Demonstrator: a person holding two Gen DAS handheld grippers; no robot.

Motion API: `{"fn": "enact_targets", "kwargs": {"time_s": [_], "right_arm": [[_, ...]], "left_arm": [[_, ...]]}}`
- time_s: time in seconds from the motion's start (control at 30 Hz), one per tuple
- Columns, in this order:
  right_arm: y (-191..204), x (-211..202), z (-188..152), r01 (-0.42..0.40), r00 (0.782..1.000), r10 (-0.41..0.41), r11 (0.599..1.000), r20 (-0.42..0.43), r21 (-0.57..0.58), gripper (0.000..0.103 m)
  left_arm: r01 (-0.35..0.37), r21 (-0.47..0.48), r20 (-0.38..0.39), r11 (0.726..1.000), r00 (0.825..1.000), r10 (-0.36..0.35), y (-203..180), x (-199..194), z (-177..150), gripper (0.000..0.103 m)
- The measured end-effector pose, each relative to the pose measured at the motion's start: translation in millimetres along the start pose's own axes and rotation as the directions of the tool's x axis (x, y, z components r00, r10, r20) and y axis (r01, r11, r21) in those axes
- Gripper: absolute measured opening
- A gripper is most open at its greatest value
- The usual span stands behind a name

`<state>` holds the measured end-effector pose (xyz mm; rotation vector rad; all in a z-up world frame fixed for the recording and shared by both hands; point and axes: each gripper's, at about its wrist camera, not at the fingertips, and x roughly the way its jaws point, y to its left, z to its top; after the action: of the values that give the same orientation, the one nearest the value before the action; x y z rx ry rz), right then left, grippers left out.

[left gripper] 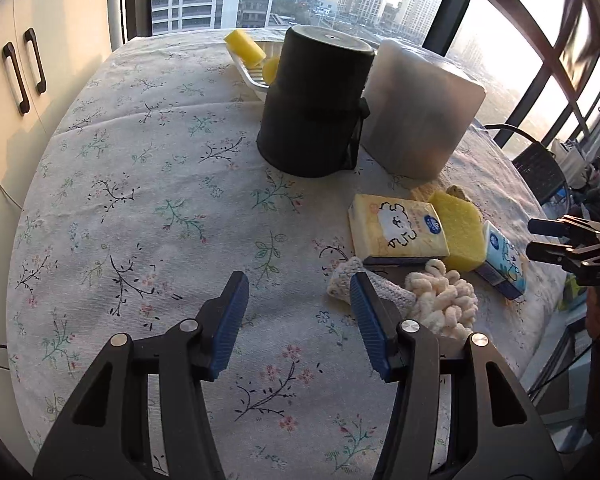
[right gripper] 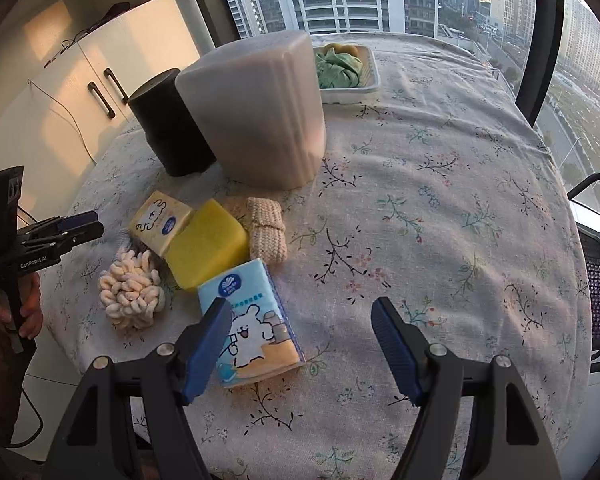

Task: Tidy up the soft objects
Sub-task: 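Move both open tools back to the remaining soft items, then grasp the cream loopy scrubber with the left tool while the right tool grasps the blue tissue pack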

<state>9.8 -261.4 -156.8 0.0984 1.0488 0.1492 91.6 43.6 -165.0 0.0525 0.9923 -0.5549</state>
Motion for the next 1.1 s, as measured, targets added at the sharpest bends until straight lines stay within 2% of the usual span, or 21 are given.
{"fn": "enact_targets", "kwargs": {"time_s": [0.1,0.3,0.4,0.63,0.83,0.97,1.03,1.1], "right_arm": [[12.7,-1.5,-8.6,0.014,1.000,-0.014,1.000,0.007,-0.018,0.075],[41.4,-6.2,-18.2,-0.028,0.999,0.030,0.998,0.045,-0.056,0.075],[56.6,-5.4,-23.0,-0.012,0.998,0.018,0.996,0.065,-0.087,0.075],[70.5,0.4,-25.1,0.050,0.995,-0.036,0.987,0.093,-0.150,0.075],[52.7,3.2,-25.8,-0.002,0.997,0.009,0.996,0.083,-0.084,0.075],[40.6,7.1,-27.8,-0.009,0.998,0.012,0.999,0.069,-0.050,0.075],[37.7,8.7,-28.9,0.003,0.997,0.000,0.999,0.073,-0.050,0.075],[37.2,9.6,-28.7,0.022,0.997,-0.017,0.998,0.078,-0.062,0.075]], "left_arm": [[0.034,0.014,0.013,0.999,0.999,-0.034,-16.9,-6.6,-5.0,0.051],[0.097,0.026,0.026,0.995,0.995,-0.098,-48.3,-13.8,-11.4,0.051],[0.116,0.020,0.052,0.993,0.992,-0.117,-64.1,-19.6,-16.6,0.051],[0.018,0.120,0.091,0.993,0.995,-0.029,-106.2,-17.6,-29.0,0.056],[-0.030,0.145,0.086,0.989,0.996,0.017,-122.8,1.4,-27.7,0.056],[-0.038,0.160,0.045,0.986,0.998,0.031,-125.5,20.5,-21.2,0.056],[-0.063,0.165,0.022,0.984,0.998,0.061,-124.3,30.5,-19.9,0.056],[-0.071,0.170,0.025,0.983,0.997,0.067,-123.5,35.2,-20.9,0.056]]}}
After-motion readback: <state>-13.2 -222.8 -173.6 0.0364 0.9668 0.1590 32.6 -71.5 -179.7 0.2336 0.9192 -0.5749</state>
